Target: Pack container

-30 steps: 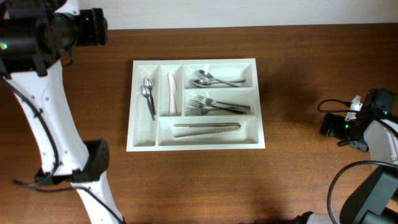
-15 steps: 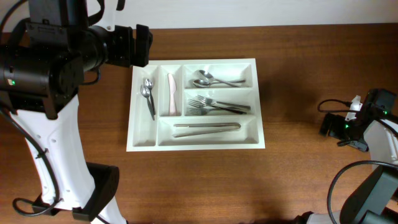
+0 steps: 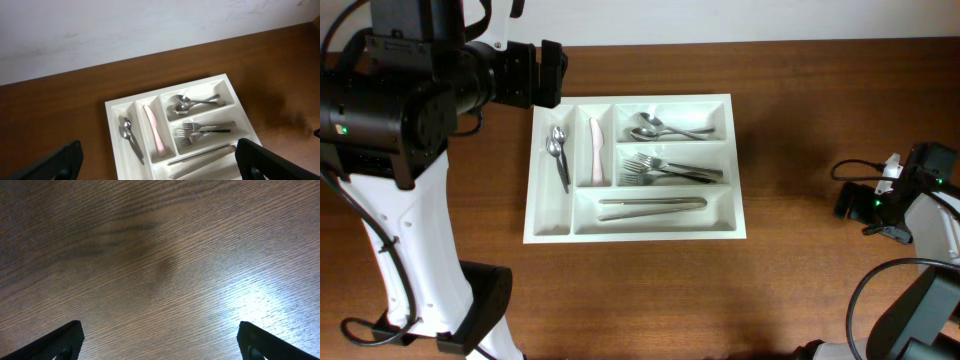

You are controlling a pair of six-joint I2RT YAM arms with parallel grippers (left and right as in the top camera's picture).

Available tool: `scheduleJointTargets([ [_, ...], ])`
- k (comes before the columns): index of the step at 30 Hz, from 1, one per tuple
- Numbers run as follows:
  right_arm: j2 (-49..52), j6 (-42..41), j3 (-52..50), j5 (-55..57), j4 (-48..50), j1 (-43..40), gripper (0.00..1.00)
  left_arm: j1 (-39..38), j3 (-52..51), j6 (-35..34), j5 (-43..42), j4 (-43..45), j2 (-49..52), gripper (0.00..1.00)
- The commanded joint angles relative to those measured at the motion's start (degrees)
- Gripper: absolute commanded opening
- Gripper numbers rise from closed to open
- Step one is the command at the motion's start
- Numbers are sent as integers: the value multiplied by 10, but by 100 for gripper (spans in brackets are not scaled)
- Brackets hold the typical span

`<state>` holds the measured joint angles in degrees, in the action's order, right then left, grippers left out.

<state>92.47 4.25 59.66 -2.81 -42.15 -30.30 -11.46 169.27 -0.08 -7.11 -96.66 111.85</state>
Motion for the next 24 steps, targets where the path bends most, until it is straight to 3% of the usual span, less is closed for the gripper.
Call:
scheduleJointTargets([
  [1,-10,-7,-1,5,0,-1,99,-2,-3,-3,-5,0,-5,99],
  [17,-10,-7,-1,5,0,-1,99,-3,-3,65,7,0,-8,99],
  [24,-10,-7,-1,5,0,-1,99,-5,-3,103,10,0,-60,99],
])
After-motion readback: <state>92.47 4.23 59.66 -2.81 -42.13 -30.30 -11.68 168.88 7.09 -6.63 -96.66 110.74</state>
